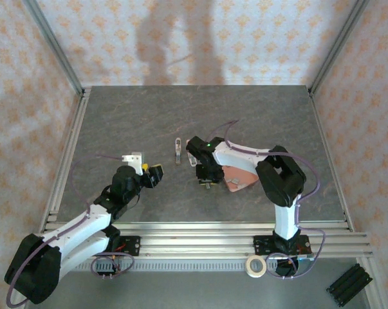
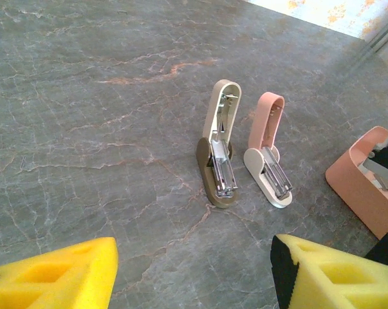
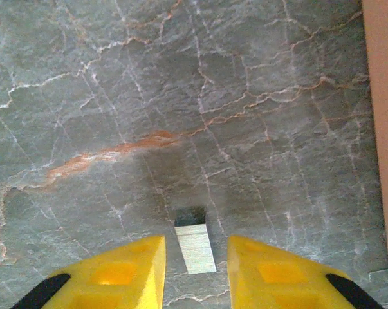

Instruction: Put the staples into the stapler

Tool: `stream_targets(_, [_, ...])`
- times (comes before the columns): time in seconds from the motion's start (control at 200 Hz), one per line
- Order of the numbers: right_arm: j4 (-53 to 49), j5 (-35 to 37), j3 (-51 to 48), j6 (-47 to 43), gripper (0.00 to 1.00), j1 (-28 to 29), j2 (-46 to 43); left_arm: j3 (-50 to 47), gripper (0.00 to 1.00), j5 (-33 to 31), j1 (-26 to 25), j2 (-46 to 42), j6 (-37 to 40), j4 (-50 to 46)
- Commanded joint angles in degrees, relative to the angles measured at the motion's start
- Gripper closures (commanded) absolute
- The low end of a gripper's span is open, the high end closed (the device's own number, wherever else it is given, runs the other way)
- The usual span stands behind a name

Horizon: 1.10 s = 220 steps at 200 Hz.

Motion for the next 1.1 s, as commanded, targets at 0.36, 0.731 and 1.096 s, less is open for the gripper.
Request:
stream_targets(0.36, [-1.4, 1.7, 2.7, -1.0, 0.76, -0.2, 2.5, -0.6, 0.35, 0.1, 0.5, -0.6, 0.9, 1.8])
stream_targets(0.731, [-3.4, 4.0, 2.9, -1.1, 0.74, -0.2, 4.1, -0.7, 0.35, 0.2, 0.4, -0.7, 1.0, 1.6])
stream_targets(1.096, [-1.7, 6.6, 2.1, -1.2, 0.81, -0.2, 5.5, -0.6, 0.35, 0.2, 0.5, -0.8, 1.2, 1.6])
